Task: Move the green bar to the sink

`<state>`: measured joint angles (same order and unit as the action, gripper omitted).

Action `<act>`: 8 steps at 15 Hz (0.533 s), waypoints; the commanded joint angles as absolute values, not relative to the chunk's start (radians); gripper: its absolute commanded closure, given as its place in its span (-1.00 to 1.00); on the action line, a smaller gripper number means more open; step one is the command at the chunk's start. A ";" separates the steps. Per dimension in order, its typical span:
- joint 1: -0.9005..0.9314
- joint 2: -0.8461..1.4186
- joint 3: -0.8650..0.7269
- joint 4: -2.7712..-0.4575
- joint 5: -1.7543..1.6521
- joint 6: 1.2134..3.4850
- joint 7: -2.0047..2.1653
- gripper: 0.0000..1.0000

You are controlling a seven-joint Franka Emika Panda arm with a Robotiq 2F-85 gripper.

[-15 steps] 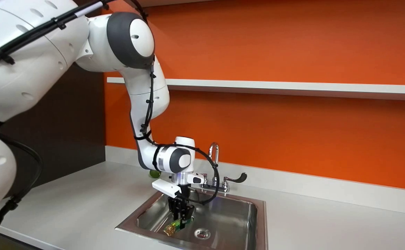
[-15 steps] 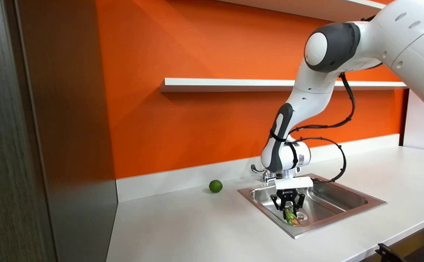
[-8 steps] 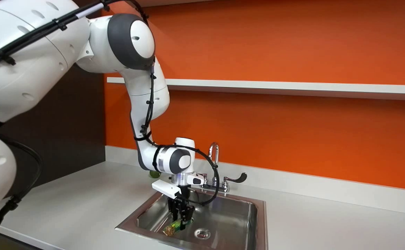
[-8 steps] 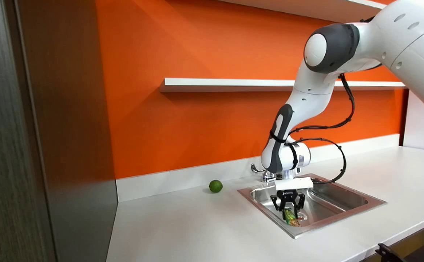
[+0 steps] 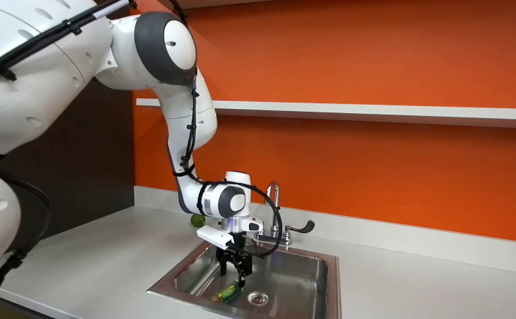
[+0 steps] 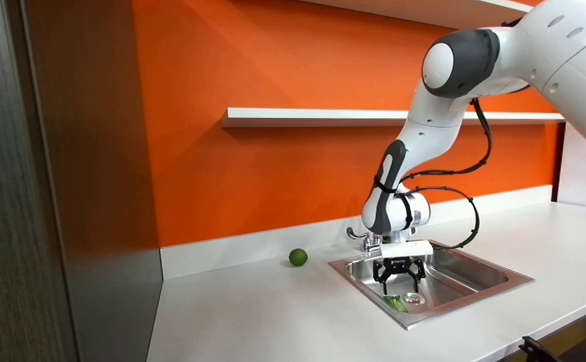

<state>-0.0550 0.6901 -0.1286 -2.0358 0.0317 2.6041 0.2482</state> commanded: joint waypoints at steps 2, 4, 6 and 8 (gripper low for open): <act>-0.062 0.598 -0.139 -2.091 0.040 2.606 0.221 -1.00; -0.059 0.562 -0.142 -2.116 0.037 2.607 0.218 -1.00; -0.058 0.521 -0.139 -2.151 0.032 2.615 0.209 -1.00; -0.053 0.471 -0.139 -2.197 0.021 2.626 0.189 -1.00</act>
<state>-0.0536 0.5733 -0.1424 -2.1011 0.0313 2.6045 0.2331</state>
